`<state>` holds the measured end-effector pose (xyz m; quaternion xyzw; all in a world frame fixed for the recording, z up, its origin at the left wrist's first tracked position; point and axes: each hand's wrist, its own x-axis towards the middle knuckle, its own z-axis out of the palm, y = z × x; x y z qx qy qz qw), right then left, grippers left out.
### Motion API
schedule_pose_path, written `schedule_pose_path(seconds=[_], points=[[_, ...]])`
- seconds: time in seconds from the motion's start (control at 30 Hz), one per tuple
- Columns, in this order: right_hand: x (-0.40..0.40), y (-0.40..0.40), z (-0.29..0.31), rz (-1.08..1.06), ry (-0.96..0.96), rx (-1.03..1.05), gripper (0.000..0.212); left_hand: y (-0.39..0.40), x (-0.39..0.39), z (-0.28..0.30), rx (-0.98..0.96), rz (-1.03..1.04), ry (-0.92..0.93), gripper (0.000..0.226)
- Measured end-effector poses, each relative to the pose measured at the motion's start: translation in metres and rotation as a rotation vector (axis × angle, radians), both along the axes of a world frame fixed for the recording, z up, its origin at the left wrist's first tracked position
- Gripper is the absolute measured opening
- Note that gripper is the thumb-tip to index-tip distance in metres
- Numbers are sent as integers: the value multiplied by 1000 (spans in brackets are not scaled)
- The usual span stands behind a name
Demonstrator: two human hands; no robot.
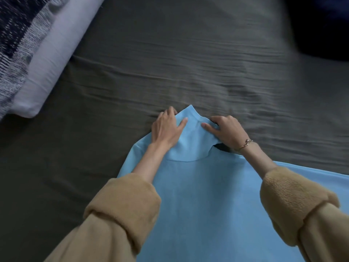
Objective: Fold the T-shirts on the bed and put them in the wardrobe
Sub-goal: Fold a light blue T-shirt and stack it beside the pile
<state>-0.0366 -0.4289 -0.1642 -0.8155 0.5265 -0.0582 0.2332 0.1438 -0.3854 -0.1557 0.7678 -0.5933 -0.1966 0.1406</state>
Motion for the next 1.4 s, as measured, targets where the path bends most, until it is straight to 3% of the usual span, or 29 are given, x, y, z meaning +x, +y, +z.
schedule_pose_path(seconds=[0.23,0.47,0.6,0.7,0.77,0.83,0.9,1.0,1.07,1.13,1.2,1.3,1.4], points=[[1,-1,-3,-12,122,-78,55,-31,-3,-15,-40,-104,-207,36],[-5,0,-10,-44,19,-169,52,-30,-6,-22,-75,-54,-269,38],[2,4,-12,-155,1,-179,40,-28,-8,-24,-95,-12,-212,37],[11,9,-7,-233,-5,-259,34,-9,-2,-23,-237,32,-177,41],[20,15,-4,-175,15,-405,36,15,8,-20,-358,74,-233,40],[34,23,-1,3,-46,-413,44,43,19,-22,-418,30,-277,39],[51,37,1,208,-25,-250,50,70,27,-27,-382,-131,-310,45],[64,51,-8,290,182,-41,58,89,42,-34,-140,-303,-323,63],[71,57,-13,262,238,-42,65,90,56,-35,-30,-288,-296,76],[73,60,-15,195,216,-74,81,86,60,-30,-3,-259,-267,76],[80,74,-12,191,161,-95,84,93,66,-19,-53,-158,-186,71],[93,105,1,355,89,-52,66,125,82,-9,-232,185,61,49],[110,133,8,489,20,-53,50,158,103,-3,-162,392,399,27]])
